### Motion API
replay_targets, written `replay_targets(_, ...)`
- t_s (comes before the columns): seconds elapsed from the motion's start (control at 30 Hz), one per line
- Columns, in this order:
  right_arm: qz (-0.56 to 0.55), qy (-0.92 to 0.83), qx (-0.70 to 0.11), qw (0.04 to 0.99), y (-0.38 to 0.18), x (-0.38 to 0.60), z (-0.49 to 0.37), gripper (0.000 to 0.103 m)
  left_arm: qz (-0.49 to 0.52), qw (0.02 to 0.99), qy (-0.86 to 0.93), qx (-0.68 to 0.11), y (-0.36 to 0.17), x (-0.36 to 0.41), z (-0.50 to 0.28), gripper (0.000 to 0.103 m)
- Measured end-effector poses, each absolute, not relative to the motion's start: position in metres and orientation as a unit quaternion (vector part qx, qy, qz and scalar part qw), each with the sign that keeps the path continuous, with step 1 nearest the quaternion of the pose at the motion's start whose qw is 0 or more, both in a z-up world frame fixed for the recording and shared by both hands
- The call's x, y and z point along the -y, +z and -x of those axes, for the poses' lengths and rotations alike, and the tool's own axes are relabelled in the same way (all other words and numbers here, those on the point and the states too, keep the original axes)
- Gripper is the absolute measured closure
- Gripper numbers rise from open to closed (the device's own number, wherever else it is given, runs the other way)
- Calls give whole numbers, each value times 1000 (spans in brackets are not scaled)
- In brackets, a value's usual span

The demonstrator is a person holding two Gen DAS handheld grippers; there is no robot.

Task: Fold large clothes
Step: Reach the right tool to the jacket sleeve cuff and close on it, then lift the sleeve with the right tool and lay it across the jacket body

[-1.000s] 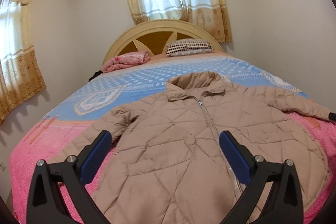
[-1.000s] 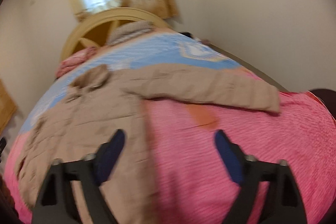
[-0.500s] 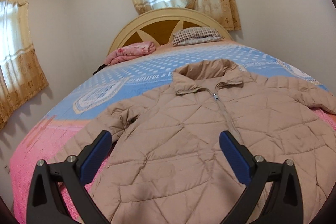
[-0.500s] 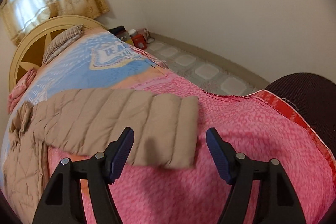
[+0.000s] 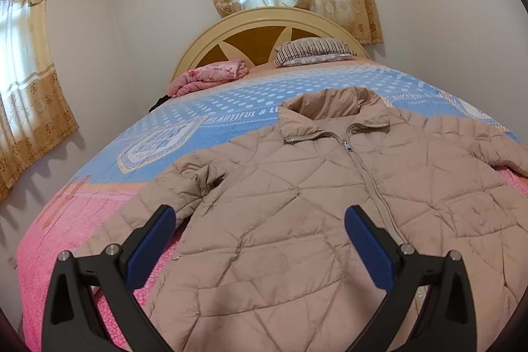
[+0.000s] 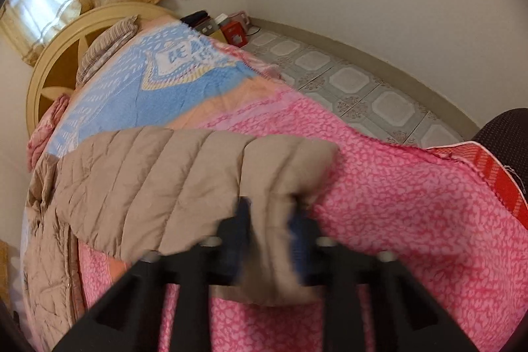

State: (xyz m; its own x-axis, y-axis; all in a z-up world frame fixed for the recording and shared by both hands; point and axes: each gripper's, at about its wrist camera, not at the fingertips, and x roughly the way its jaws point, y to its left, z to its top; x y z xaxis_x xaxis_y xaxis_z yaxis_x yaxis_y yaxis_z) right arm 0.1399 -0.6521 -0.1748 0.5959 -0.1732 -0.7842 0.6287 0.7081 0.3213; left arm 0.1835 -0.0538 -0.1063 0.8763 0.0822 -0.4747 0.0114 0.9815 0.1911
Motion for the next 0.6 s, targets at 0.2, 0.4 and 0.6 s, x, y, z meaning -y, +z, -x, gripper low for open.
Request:
replay_targets(0.2,-234,-243,-363,868,-133,633,-147,95,-86,966,21,-243,-100,46,-184,0)
replay_targets(0.4,-110,-223,-321,914,-63,580,-166,96,-83,967,23,-239,-99,39,-182,0)
replay_targets(0.6,-11,-179,-283,942,-8,512,-184,97,-76,968,28,-237,-97,30,-182,0)
